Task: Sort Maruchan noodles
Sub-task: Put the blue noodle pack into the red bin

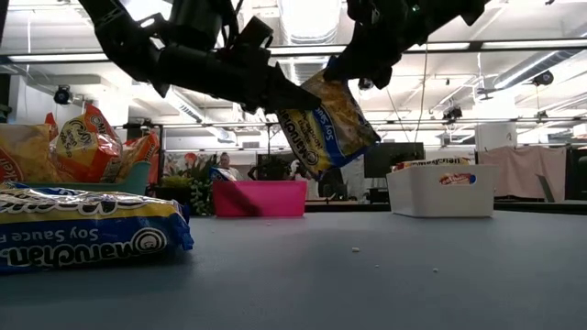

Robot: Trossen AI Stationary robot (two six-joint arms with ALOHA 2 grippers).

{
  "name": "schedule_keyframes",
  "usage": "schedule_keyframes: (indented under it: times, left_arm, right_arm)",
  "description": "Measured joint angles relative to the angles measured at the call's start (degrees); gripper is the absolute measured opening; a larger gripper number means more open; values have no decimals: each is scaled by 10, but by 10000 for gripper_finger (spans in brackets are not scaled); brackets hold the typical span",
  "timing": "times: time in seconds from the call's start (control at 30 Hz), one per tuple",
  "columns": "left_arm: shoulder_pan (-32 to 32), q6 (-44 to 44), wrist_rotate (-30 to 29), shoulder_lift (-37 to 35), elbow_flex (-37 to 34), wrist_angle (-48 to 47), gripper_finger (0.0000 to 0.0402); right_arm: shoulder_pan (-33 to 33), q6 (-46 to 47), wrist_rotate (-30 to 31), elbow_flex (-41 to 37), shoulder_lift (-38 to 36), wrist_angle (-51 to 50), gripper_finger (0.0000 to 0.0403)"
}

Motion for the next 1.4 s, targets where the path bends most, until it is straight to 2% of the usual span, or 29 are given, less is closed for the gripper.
schedule_keyframes:
  times: [0.13, 0.3, 0.4, 0.53, 0.6, 0.7, 0.8, 0.9, 0.97, 1.13, 1.2, 1.4]
  left_arm:
    - [0, 0, 0, 0, 0, -1, 95]
    - [0, -10, -2, 0, 1, -1, 92]
    - [-1, -17, -10, 0, 1, -1, 92]
    - [-1, -19, -17, 0, 1, -1, 92]
    - [-1, -23, -40, 0, 2, -1, 94]
    - [-1, -31, -115, -11, 5, -25, 94]
    - [4, -46, -245, -32, 25, -90, 95]
    - [25, -90, -394, -41, 76, -225, 95]
    - [50, -143, -449, -41, 125, -343, 95]
    - [134, -292, -407, -9, 256, -596, 96]
    - [155, -299, -402, 10, 281, -623, 96]
    - [178, -338, -358, 60, 329, -618, 97]
  right_arm:
    - [0, 0, 0, 0, 0, 0, 11]
    - [0, 11, 0, 0, 0, 0, 25]
    - [0, 17, 0, 0, 0, 1, 59]
    - [0, 27, 1, 0, -8, 0, 125]
    - [-5, 27, 3, 0, -20, -2, 160]
    - [-15, 28, 6, 0, -52, -12, 203]
    - [-22, 31, 41, 0, -90, -38, 232]
    - [-22, 28, 114, -6, -122, -59, 250]
    - [-22, 29, 152, -16, -135, -59, 257]
    - [-23, 30, 178, -55, -154, -43, 262]
    - [-24, 28, 184, -57, -159, -39, 262]
    - [-26, 27, 187, -61, -181, -46, 255]
